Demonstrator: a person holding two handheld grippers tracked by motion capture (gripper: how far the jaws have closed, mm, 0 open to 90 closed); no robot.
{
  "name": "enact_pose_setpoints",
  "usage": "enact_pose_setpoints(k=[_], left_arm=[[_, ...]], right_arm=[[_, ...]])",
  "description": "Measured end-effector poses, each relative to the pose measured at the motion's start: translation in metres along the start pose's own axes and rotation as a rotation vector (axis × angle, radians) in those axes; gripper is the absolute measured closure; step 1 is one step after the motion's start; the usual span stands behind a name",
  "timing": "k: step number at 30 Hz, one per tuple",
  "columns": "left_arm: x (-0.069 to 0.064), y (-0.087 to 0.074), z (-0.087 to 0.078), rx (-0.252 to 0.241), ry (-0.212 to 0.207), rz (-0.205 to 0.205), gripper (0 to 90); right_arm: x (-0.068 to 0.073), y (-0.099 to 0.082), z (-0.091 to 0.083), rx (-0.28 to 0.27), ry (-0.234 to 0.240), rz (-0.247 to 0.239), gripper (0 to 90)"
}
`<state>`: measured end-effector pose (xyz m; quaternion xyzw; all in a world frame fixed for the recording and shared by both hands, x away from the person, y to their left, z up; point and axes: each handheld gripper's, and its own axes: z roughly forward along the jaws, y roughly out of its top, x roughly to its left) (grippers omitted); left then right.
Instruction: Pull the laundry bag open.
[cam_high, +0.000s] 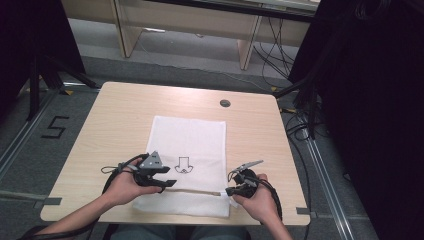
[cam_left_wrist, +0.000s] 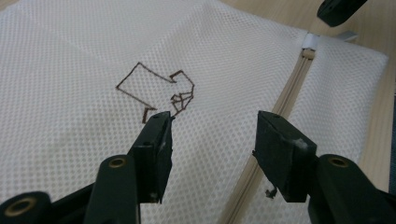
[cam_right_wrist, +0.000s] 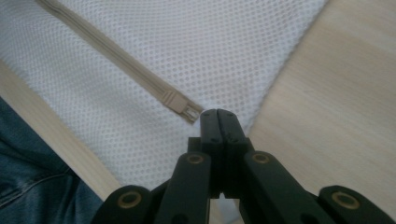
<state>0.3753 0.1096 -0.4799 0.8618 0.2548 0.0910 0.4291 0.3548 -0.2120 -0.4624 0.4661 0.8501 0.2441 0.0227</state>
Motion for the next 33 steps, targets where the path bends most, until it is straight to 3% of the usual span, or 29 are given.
enact_pose_setpoints(k=[2, 3, 7, 8, 10, 11, 12, 14, 15, 16, 17, 20, 21, 23, 25, 26, 28, 29, 30, 31, 32, 33], left_arm=[[-0.002, 0.003, 0.002, 0.010, -0.008, 0.020, 44.9], [-0.004, 0.004, 0.004, 0.009, -0.019, 0.024, 44.6], [-0.013, 0.007, 0.011, 0.031, -0.045, 0.059, 44.6], [-0.015, 0.007, 0.013, 0.027, -0.051, 0.062, 44.7], [-0.018, 0.010, 0.016, 0.038, -0.063, 0.085, 44.9], [-0.020, 0.011, 0.018, 0.033, -0.065, 0.077, 45.0], [-0.021, 0.012, 0.020, 0.040, -0.071, 0.096, 45.0], [-0.025, 0.013, 0.025, 0.034, -0.081, 0.096, 45.4], [-0.027, 0.012, 0.027, 0.031, -0.084, 0.080, 45.6], [-0.028, 0.012, 0.028, 0.040, -0.081, 0.098, 45.7], [-0.031, 0.010, 0.030, 0.034, -0.093, 0.086, 46.2], [-0.033, 0.007, 0.032, 0.054, -0.090, 0.097, 47.4], [-0.032, 0.006, 0.032, 0.063, -0.087, 0.107, 48.2], [-0.031, 0.004, 0.033, 0.076, -0.082, 0.101, 51.2], [-0.030, 0.002, 0.035, 0.086, -0.081, 0.100, 54.6], [-0.027, 0.001, 0.033, 0.140, -0.080, 0.125, 56.0], [-0.026, -0.001, 0.033, 0.158, -0.076, 0.114, 59.3], [-0.023, -0.002, 0.032, 0.185, -0.071, 0.140, 60.2], [-0.023, -0.002, 0.032, 0.179, -0.069, 0.139, 60.6], [-0.027, -0.004, 0.034, 0.150, -0.065, 0.079, 60.7], [-0.024, -0.003, 0.032, 0.188, -0.068, 0.123, 61.1], [-0.024, -0.003, 0.032, 0.182, -0.065, 0.125, 61.4]], right_arm=[[0.000, 0.000, 0.003, -0.006, 0.008, -0.033, 90.0], [0.001, 0.000, 0.003, 0.013, 0.003, -0.011, 90.0], [0.002, 0.000, 0.006, 0.026, -0.002, -0.007, 90.0], [0.000, 0.001, 0.006, 0.008, -0.011, -0.032, 90.0], [-0.002, 0.002, 0.007, 0.004, -0.029, -0.025, 90.0], [-0.002, 0.002, 0.006, 0.017, -0.042, -0.010, 90.0], [-0.004, 0.003, 0.007, 0.004, -0.044, -0.033, 90.0], [-0.007, 0.003, 0.010, 0.024, -0.066, -0.017, 90.0], [-0.009, 0.003, 0.012, 0.021, -0.052, -0.026, 90.0], [-0.007, 0.002, 0.012, 0.044, -0.044, 0.010, 90.0], [-0.008, 0.002, 0.015, 0.037, -0.060, -0.025, 90.0], [-0.007, 0.002, 0.015, 0.053, -0.070, -0.011, 90.0], [-0.008, 0.002, 0.017, 0.042, -0.066, -0.033, 90.0], [-0.006, 0.002, 0.017, 0.050, -0.072, -0.013, 90.0], [-0.005, 0.002, 0.018, 0.045, -0.060, -0.030, 90.0], [-0.005, 0.002, 0.019, 0.040, -0.063, -0.039, 90.0], [-0.001, 0.002, 0.020, 0.056, -0.064, -0.031, 90.0], [0.000, 0.002, 0.021, 0.058, -0.062, -0.039, 90.0], [0.001, 0.003, 0.022, 0.056, -0.054, -0.054, 90.0], [0.002, 0.003, 0.021, 0.059, -0.059, -0.052, 90.0], [0.004, 0.004, 0.021, 0.056, -0.055, -0.051, 90.0], [0.004, 0.004, 0.021, 0.037, -0.056, -0.069, 90.0]])
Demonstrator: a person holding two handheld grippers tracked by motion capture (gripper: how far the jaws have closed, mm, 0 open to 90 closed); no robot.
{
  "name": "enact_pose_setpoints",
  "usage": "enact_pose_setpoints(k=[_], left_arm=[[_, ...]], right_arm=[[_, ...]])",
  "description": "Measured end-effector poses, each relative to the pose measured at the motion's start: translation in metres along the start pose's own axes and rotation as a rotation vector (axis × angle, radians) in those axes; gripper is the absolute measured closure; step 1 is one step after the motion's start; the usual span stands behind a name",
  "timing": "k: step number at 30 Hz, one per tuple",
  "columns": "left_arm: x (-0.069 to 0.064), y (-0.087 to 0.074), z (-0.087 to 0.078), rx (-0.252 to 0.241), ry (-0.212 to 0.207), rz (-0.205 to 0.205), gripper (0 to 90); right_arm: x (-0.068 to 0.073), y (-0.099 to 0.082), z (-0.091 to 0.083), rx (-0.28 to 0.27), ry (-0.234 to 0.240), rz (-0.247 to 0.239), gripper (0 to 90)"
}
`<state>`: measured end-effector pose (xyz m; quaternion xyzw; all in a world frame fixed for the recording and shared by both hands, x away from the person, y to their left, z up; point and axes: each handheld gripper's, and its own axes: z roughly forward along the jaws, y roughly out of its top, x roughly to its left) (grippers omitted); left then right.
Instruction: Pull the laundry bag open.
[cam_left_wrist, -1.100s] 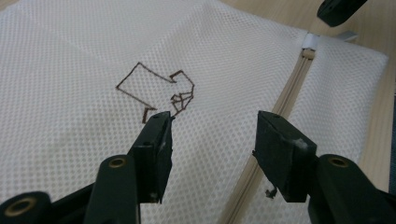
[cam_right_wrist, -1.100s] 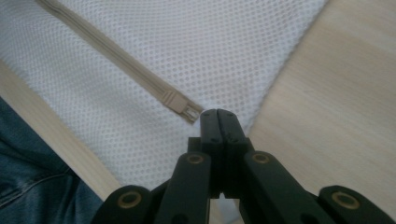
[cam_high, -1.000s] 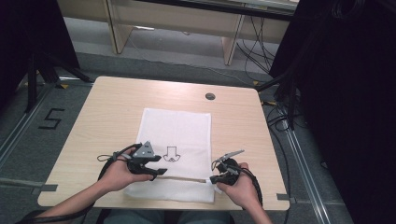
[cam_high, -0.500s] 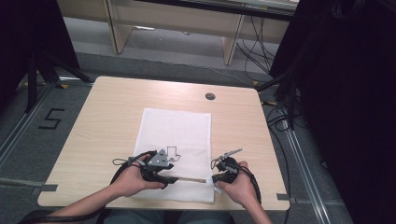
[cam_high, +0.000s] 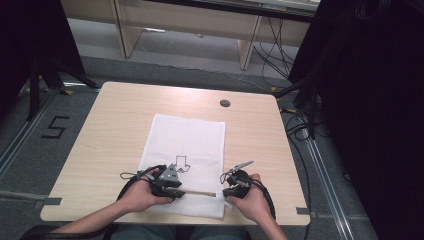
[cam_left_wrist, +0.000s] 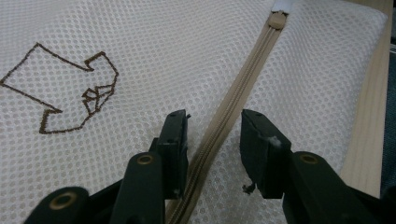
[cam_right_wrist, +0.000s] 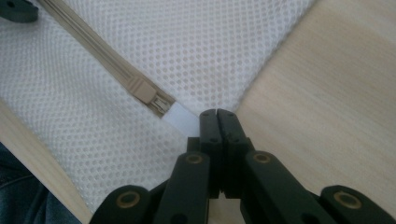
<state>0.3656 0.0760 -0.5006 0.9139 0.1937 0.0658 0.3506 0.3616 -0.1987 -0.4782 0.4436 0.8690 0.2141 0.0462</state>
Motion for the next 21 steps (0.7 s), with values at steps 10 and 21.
enact_pose_setpoints(k=[10, 21], left_arm=[[-0.005, -0.006, -0.005, 0.059, 0.009, 0.022, 60.9], [-0.007, -0.006, -0.015, 0.057, -0.016, -0.005, 58.8]], right_arm=[[0.010, 0.005, 0.002, -0.004, 0.028, -0.010, 90.0], [0.015, 0.003, 0.004, -0.001, 0.065, 0.018, 90.0]])
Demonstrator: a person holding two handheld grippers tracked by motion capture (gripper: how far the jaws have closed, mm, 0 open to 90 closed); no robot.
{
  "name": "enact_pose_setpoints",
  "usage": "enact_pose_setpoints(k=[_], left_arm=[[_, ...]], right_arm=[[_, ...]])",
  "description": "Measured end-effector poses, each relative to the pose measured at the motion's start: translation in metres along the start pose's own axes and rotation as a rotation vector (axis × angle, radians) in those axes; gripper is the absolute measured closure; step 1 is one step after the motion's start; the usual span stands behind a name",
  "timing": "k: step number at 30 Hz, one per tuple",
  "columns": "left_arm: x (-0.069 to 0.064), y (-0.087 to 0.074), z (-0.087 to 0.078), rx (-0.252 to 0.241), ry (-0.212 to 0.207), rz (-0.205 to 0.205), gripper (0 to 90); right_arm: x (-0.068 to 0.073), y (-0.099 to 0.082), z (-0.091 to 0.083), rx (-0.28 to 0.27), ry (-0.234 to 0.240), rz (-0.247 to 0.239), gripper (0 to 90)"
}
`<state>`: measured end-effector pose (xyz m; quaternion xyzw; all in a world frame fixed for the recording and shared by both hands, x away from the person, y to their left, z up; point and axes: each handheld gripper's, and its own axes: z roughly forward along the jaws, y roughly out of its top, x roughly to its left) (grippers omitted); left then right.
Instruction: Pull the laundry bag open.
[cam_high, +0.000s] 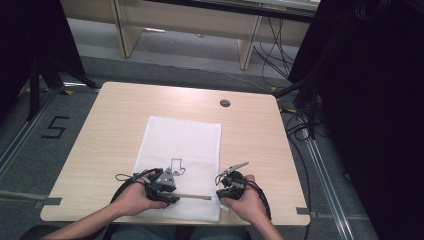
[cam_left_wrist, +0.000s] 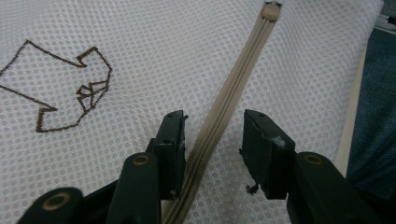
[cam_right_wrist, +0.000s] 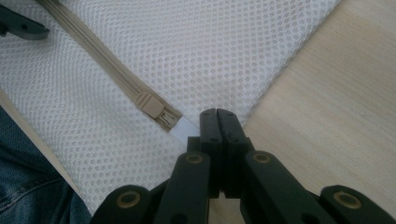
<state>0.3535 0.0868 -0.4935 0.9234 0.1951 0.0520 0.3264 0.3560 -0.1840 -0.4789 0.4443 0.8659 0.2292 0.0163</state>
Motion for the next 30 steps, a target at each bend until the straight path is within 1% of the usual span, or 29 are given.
enact_pose_setpoints(k=[1, 2, 3, 4, 5, 6, 7, 8, 9, 11, 12, 13, 14, 15, 16, 17, 18, 23, 24, 27, 28, 29, 30], left_arm=[[0.002, 0.001, -0.002, 0.003, 0.002, 0.012, 58.7], [0.002, 0.002, -0.002, -0.015, -0.001, 0.008, 58.7], [0.003, 0.004, -0.002, -0.021, 0.000, 0.026, 58.7], [0.003, 0.006, -0.002, -0.034, -0.005, 0.014, 58.7], [0.001, 0.009, 0.001, -0.080, -0.012, -0.018, 58.8], [-0.001, 0.014, 0.004, -0.109, -0.011, -0.024, 58.9], [-0.002, 0.017, 0.005, -0.118, -0.014, -0.018, 59.1], [-0.003, 0.021, 0.007, -0.125, -0.019, -0.008, 59.4], [-0.003, 0.023, 0.008, -0.124, -0.027, 0.003, 59.6], [-0.004, 0.027, 0.010, -0.123, -0.032, 0.011, 60.2], [-0.005, 0.029, 0.013, -0.129, -0.040, 0.008, 60.3], [-0.006, 0.030, 0.015, -0.126, -0.043, 0.014, 60.4], [-0.006, 0.032, 0.017, -0.121, -0.044, 0.023, 60.6], [-0.006, 0.033, 0.020, -0.124, -0.052, 0.024, 60.7], [-0.007, 0.035, 0.023, -0.123, -0.059, 0.026, 60.8], [-0.008, 0.037, 0.025, -0.125, -0.065, 0.026, 61.1], [-0.009, 0.038, 0.027, -0.129, -0.071, 0.031, 61.8], [-0.015, 0.048, 0.037, -0.127, -0.090, 0.055, 63.9], [-0.017, 0.049, 0.040, -0.132, -0.095, 0.053, 64.2], [-0.020, 0.052, 0.046, -0.122, -0.109, 0.056, 66.5], [-0.020, 0.053, 0.048, -0.115, -0.111, 0.066, 67.1], [-0.022, 0.053, 0.050, -0.115, -0.121, 0.043, 67.9], [-0.022, 0.054, 0.051, -0.117, -0.125, 0.045, 68.7]], right_arm=[[-0.002, 0.000, 0.001, -0.020, 0.002, -0.039, 90.0], [-0.002, 0.001, 0.000, -0.024, 0.000, -0.042, 89.7], [-0.001, 0.001, -0.002, -0.021, 0.003, -0.026, 89.7], [0.000, 0.001, -0.004, -0.021, -0.003, -0.011, 89.9], [0.000, 0.002, -0.005, -0.041, 0.005, -0.022, 90.0], [0.000, 0.003, -0.006, -0.056, 0.004, -0.031, 90.0], [0.002, 0.004, -0.009, -0.054, -0.002, -0.009, 90.0], [0.001, 0.004, -0.008, -0.071, 0.005, -0.036, 90.0], [0.001, 0.004, -0.008, -0.072, 0.006, -0.041, 90.0], [0.002, 0.004, -0.006, -0.061, 0.012, -0.042, 90.0], [0.004, 0.003, -0.005, -0.036, 0.008, -0.014, 90.0], [0.002, 0.003, -0.002, -0.040, 0.012, -0.038, 90.0], [0.004, 0.003, -0.002, -0.019, 0.008, -0.016, 90.0], [0.002, 0.003, 0.001, -0.032, 0.014, -0.042, 89.7], [0.003, 0.003, 0.003, -0.007, 0.013, -0.022, 89.7], [0.003, 0.002, 0.004, -0.010, 0.017, -0.020, 89.7], [0.002, 0.001, 0.007, -0.026, 0.025, -0.037, 89.8], [0.003, 0.001, 0.008, -0.026, 0.028, -0.032, 90.0], [0.003, 0.001, 0.008, -0.026, 0.029, -0.033, 90.0], [0.002, 0.000, 0.009, -0.036, 0.033, -0.028, 90.0], [0.002, 0.000, 0.009, -0.037, 0.034, -0.028, 90.0], [0.002, 0.000, 0.009, -0.037, 0.034, -0.029, 90.0], [0.002, 0.000, 0.009, -0.037, 0.035, -0.030, 90.0]])
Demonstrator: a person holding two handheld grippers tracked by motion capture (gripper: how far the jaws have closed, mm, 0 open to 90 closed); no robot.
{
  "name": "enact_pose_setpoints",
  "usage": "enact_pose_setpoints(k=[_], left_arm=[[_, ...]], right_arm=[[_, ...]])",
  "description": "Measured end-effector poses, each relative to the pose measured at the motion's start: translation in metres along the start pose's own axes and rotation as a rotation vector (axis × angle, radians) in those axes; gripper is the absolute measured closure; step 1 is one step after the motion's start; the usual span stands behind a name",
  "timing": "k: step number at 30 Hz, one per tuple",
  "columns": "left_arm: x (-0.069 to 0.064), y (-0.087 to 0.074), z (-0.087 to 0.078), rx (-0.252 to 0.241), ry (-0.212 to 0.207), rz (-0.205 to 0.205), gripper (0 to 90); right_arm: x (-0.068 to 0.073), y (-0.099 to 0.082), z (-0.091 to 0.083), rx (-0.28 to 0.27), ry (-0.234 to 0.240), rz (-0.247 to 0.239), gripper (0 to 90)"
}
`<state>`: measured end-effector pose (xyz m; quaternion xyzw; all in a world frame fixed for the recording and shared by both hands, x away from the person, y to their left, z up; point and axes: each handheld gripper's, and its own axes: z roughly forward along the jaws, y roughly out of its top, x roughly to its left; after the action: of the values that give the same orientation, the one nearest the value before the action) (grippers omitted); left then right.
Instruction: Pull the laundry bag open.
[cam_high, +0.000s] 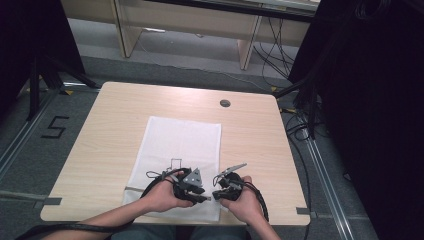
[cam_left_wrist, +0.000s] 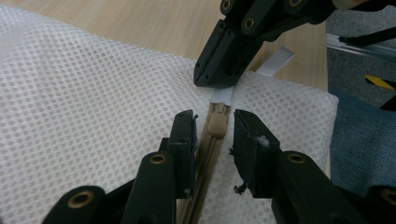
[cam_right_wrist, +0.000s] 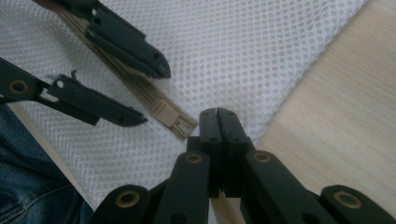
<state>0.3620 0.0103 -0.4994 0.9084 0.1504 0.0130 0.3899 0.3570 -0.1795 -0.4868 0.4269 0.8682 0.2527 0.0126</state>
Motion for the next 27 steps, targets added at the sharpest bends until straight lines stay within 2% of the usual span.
enact_pose_setpoints(k=[3, 4, 5, 7, 10, 11, 14, 15, 16, 18, 22, 26, 27], left_arm=[[0.000, 0.001, 0.003, 0.001, -0.001, -0.007, 69.5], [0.001, 0.001, 0.004, 0.002, -0.001, 0.015, 69.8], [0.000, 0.001, 0.005, 0.002, 0.001, -0.008, 70.2], [0.001, 0.000, 0.006, 0.007, 0.000, 0.015, 71.2], [-0.001, -0.001, 0.008, 0.006, 0.005, 0.007, 71.8], [0.000, 0.000, 0.008, 0.011, 0.005, 0.030, 71.8], [-0.002, 0.000, 0.010, 0.001, 0.003, 0.036, 71.1], [-0.002, 0.001, 0.010, 0.016, 0.013, 0.059, 70.7], [-0.003, 0.001, 0.011, 0.005, 0.006, 0.047, 70.6], [-0.003, 0.001, 0.011, 0.014, 0.016, 0.077, 70.9], [-0.006, 0.000, 0.012, 0.013, 0.026, 0.097, 74.8], [-0.010, 0.002, 0.011, 0.026, 0.054, 0.153, 80.0], [-0.012, 0.002, 0.011, 0.031, 0.060, 0.152, 80.5]], right_arm=[[0.000, 0.000, 0.000, 0.005, 0.002, 0.006, 90.0], [0.000, 0.000, 0.000, 0.006, 0.002, 0.006, 90.0], [0.000, 0.000, 0.000, 0.006, 0.003, 0.007, 90.0], [0.000, 0.000, 0.000, 0.004, 0.003, 0.007, 90.0], [0.000, 0.000, 0.000, 0.006, 0.004, 0.008, 90.0], [0.000, 0.000, 0.000, 0.006, 0.003, 0.009, 90.0], [-0.001, 0.000, 0.000, 0.001, 0.004, 0.001, 90.0], [-0.001, 0.000, 0.001, -0.002, 0.005, -0.007, 90.0], [0.000, 0.000, 0.000, 0.002, 0.002, 0.012, 90.0], [0.000, 0.000, 0.000, 0.001, 0.001, 0.014, 90.0], [0.000, 0.000, 0.000, 0.001, 0.001, 0.013, 90.0], [-0.001, -0.001, 0.000, -0.001, 0.003, 0.015, 90.0], [-0.001, -0.001, 0.000, -0.002, 0.003, 0.016, 90.0]])
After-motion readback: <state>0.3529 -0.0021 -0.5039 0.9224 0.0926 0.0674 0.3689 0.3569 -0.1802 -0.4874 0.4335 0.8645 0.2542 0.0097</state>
